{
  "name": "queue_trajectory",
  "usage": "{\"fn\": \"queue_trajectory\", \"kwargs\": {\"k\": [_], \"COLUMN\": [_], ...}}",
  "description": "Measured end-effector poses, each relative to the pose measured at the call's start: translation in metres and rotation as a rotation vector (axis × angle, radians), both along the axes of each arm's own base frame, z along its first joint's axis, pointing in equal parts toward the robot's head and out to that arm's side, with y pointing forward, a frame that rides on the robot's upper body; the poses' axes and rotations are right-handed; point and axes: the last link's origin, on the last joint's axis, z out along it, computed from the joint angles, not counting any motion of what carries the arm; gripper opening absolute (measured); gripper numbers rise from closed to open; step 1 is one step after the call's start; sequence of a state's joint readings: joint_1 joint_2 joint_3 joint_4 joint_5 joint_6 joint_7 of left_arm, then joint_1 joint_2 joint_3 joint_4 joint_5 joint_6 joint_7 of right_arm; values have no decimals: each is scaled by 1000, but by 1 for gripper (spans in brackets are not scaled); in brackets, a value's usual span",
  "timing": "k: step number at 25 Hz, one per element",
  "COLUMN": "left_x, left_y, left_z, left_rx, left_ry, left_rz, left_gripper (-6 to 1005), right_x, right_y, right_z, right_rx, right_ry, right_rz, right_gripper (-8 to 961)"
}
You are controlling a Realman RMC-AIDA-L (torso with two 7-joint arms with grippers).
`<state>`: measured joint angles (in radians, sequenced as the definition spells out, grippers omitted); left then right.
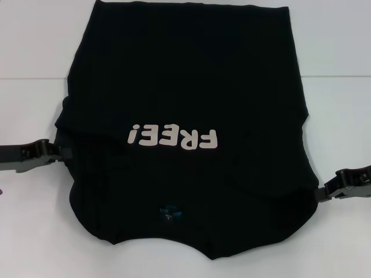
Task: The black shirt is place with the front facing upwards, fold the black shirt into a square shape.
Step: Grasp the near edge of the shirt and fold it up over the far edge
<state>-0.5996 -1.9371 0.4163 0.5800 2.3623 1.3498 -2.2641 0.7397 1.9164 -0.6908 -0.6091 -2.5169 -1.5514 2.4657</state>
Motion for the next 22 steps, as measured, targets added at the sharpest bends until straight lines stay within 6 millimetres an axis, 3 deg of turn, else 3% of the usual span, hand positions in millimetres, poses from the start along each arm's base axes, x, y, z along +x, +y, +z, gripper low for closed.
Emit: {"fn": "queue_trajectory", "kwargs": {"k": [22], "left_x": [-7], "left_y": [-26], "left_z": [-4], "left_rx": [-77], "left_ry": [-69], "left_rz": [22], "left_gripper": [36], "right_x": [21], "right_y": [-31], "right_z": [6], "right_rx": [92], "right_ry": [195], "right_rz": [64], "right_gripper": [10]}}
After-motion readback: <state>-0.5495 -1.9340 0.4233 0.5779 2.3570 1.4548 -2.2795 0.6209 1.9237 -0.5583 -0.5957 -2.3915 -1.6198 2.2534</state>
